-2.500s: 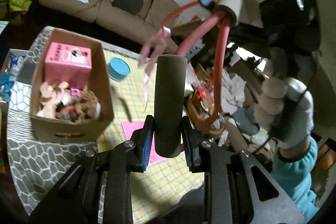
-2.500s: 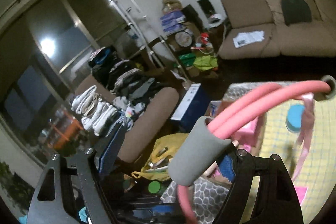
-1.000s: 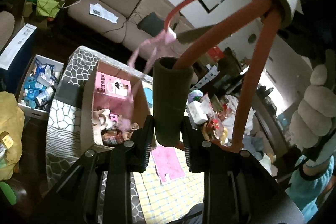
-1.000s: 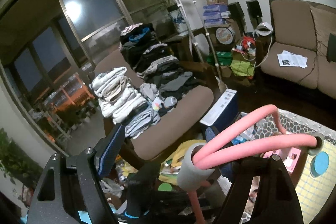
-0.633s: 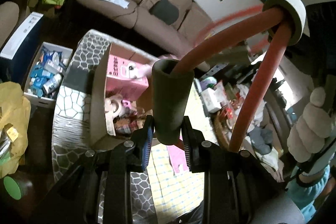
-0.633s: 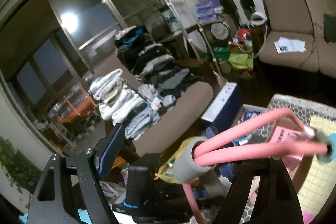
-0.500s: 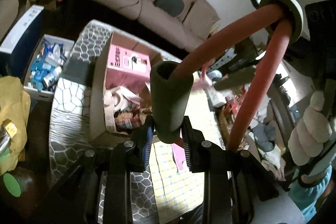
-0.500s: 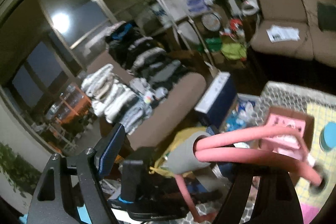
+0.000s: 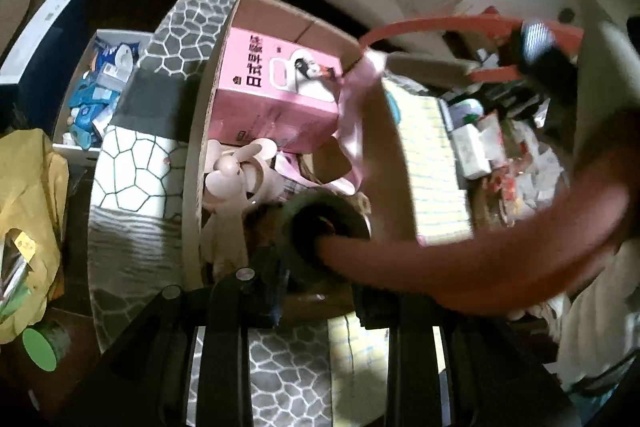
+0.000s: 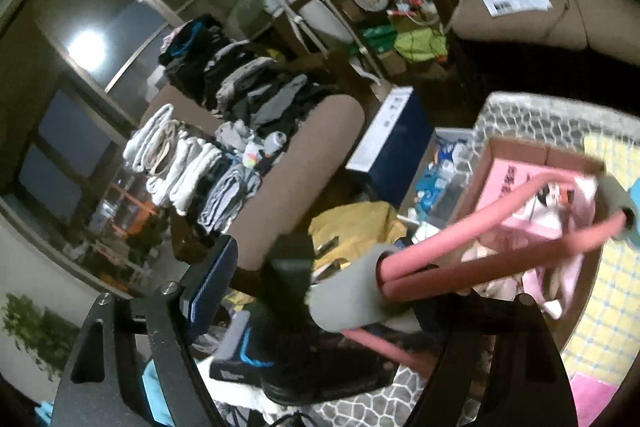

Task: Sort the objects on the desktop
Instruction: 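Carry the band with both tools over the cardboard box, then lower the band into the box and open both tools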

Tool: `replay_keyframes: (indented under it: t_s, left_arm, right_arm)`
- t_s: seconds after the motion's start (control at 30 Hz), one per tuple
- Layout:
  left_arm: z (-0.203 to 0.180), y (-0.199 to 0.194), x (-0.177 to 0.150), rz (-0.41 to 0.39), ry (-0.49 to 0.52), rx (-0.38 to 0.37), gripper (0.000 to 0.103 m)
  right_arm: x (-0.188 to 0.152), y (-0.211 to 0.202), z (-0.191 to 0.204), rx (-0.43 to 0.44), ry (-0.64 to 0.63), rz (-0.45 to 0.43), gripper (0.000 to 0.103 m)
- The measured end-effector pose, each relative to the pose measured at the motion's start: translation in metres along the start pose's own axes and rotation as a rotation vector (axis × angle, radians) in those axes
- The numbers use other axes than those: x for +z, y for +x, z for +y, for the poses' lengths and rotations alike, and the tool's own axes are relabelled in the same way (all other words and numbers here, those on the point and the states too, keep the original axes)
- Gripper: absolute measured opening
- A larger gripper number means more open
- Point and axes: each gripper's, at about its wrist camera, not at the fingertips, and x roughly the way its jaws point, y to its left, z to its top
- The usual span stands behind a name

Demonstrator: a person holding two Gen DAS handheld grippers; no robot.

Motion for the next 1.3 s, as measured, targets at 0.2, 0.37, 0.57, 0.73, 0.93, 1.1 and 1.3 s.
replay_keyframes:
  t_s: [0.2,0.37,0.57,0.73,0.93,1.1,1.3]
  left_arm:
    - [0.0,0.034,0.013,0.062,-0.009,0.032,0.024]
    - [-0.009,0.04,0.013,0.066,0.036,0.077,0.025]
    - [-0.022,0.043,-0.009,0.095,0.123,0.103,0.025]
    - [-0.029,0.017,-0.017,0.052,0.116,0.061,0.031]
    - [-0.027,-0.013,-0.024,-0.035,0.127,0.095,0.061]
    - [-0.025,-0.016,-0.037,-0.042,0.107,0.102,0.075]
    - [-0.029,-0.024,-0.055,-0.053,0.118,0.099,0.093]
  right_arm:
    - [-0.011,0.008,-0.067,-0.055,0.066,0.031,0.085]
    - [-0.029,-0.001,-0.118,-0.132,0.145,0.04,0.085]
    - [-0.051,-0.018,-0.141,-0.154,0.169,0.032,0.085]
    - [-0.059,-0.027,-0.133,-0.169,0.151,0.011,0.085]
    - [-0.071,-0.037,-0.121,-0.215,0.12,-0.017,0.094]
    - [-0.087,-0.038,-0.115,-0.278,0.101,-0.006,0.099]
    - [-0.107,-0.044,-0.1,-0.393,0.041,-0.009,0.099]
